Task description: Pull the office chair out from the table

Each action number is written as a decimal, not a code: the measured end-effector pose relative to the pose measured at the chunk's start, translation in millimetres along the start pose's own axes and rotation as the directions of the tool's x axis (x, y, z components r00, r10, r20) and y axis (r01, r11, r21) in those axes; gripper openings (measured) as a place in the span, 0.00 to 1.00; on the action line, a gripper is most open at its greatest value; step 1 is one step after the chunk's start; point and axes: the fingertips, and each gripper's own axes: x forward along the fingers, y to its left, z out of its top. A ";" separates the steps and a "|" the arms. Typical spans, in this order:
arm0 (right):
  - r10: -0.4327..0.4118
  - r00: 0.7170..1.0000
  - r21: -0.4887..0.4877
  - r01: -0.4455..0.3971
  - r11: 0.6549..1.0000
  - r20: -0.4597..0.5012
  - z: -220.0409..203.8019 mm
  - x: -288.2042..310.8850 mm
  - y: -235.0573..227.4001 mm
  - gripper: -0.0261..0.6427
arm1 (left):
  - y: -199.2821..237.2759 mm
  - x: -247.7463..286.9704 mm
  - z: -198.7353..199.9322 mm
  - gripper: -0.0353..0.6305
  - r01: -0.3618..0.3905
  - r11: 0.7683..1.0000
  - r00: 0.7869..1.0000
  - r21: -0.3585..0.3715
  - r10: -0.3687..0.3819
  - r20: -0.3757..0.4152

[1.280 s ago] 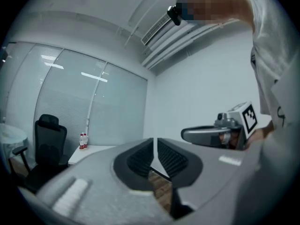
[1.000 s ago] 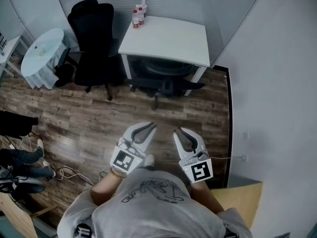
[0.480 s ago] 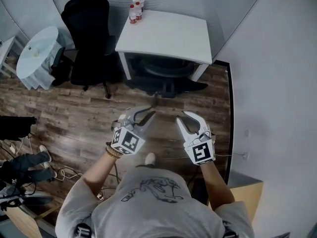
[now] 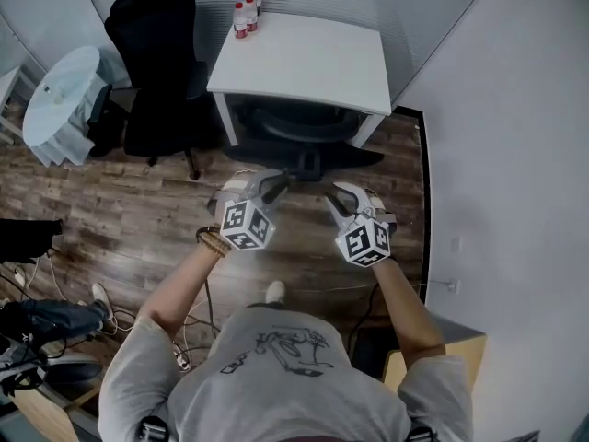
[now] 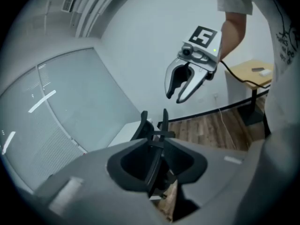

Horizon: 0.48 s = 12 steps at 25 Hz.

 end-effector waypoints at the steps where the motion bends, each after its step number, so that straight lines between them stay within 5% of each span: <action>1: 0.011 1.000 -0.013 -0.011 1.000 -0.011 -3.7 6.4 -1.0 0.20 | 1.0 6.3 -5.8 0.22 0.006 1.000 1.000 0.017 -0.006 -0.017; 12: 0.090 0.980 -0.181 -0.123 0.976 -0.179 -53.2 71.6 -12.1 0.21 | -2.2 67.1 -53.2 0.27 0.129 0.988 0.979 0.087 -0.114 -0.167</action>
